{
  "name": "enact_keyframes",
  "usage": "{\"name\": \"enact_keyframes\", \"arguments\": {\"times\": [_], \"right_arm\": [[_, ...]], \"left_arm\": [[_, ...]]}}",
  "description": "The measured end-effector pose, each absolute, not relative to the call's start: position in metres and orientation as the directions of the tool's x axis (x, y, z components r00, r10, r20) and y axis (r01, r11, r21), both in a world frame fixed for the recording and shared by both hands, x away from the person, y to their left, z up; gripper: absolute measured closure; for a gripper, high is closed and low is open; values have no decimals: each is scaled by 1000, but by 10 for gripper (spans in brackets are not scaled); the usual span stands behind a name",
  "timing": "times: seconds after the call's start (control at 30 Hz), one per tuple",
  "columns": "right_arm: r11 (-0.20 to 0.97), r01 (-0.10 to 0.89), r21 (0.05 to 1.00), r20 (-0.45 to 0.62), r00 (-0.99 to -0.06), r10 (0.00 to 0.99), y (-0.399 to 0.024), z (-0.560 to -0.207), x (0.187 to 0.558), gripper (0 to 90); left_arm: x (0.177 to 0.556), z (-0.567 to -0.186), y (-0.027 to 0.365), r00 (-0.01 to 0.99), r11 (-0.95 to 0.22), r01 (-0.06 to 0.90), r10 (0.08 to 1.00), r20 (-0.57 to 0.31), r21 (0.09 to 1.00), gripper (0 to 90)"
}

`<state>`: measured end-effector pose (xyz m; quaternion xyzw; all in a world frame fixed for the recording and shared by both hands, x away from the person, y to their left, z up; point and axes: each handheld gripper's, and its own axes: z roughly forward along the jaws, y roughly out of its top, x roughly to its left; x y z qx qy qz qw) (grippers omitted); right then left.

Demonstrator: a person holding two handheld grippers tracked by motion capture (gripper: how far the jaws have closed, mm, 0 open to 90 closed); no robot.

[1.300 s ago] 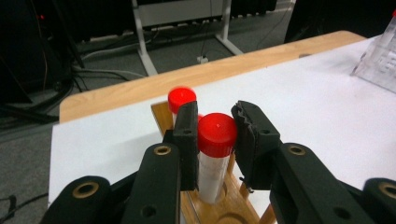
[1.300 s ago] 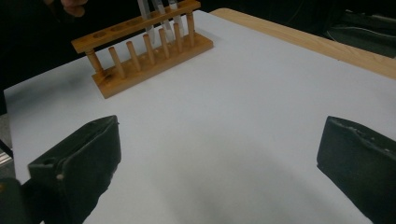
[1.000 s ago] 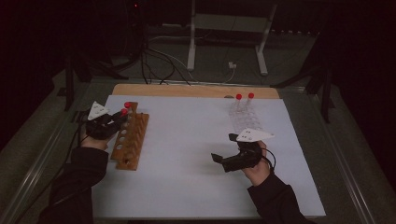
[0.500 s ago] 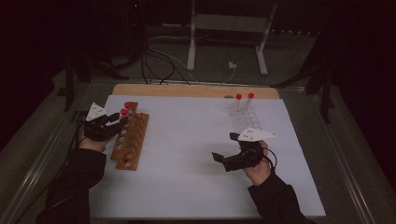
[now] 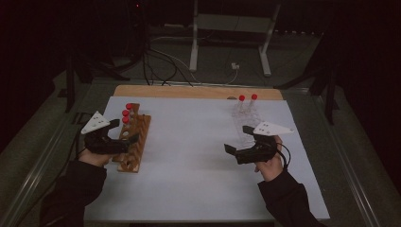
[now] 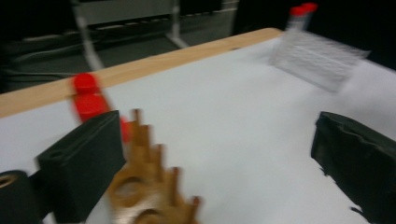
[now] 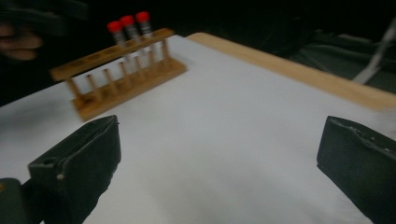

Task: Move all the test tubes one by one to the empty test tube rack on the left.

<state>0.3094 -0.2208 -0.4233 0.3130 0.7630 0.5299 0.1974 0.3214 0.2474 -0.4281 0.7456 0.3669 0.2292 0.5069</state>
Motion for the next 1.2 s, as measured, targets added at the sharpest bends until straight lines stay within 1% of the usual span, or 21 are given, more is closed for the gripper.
{"name": "enact_keyframes", "arguments": {"times": [0.13, 0.33, 0.47, 0.6, 0.8, 0.87, 0.93, 0.97, 1.0, 1.1, 1.17, 1.2], "right_arm": [[254, 285, 924, 25, -709, 705, -229, -421, 318, 0], [224, 292, 930, 25, -657, 753, -241, -419, 334, 0], [207, 303, 930, 26, -617, 786, -250, -418, 351, 0], [190, 332, 924, 38, -574, 818, -262, -420, 371, 0], [209, 366, 907, 7, -509, 861, -275, -428, 397, 7], [200, 370, 907, 8, -491, 871, -280, -430, 405, 90], [190, 382, 904, 14, -472, 882, -284, -433, 413, 94], [195, 388, 901, 9, -465, 885, -285, -435, 418, 108], [194, 392, 899, 10, -462, 887, -286, -436, 422, 152], [185, 408, 894, 17, -445, 896, -292, -441, 434, 181], [192, 418, 888, 16, -444, 896, -294, -443, 441, 278], [192, 422, 886, 16, -441, 898, -295, -444, 445, 283]], "left_arm": [[313, -429, 239, 669, -233, 307, 743, -35, 923, 21], [303, -436, 224, 726, -250, 299, 686, -50, 921, 16], [297, -440, 214, 756, -271, 280, 654, -37, 921, 16], [293, -442, 209, 773, -281, 273, 633, -36, 920, 16], [291, -443, 206, 781, -286, 263, 624, -29, 921, 16], [289, -443, 206, 782, -285, 258, 623, -26, 923, 16], [289, -442, 207, 784, -278, 256, 620, -30, 926, 16], [288, -441, 207, 780, -278, 251, 625, -23, 927, 16], [287, -441, 207, 777, -275, 247, 629, -20, 929, 16], [286, -439, 208, 778, -270, 242, 628, -20, 932, 16], [285, -438, 208, 779, -271, 240, 626, -19, 932, 16], [285, -438, 208, 781, -274, 235, 625, -13, 932, 16]]}}
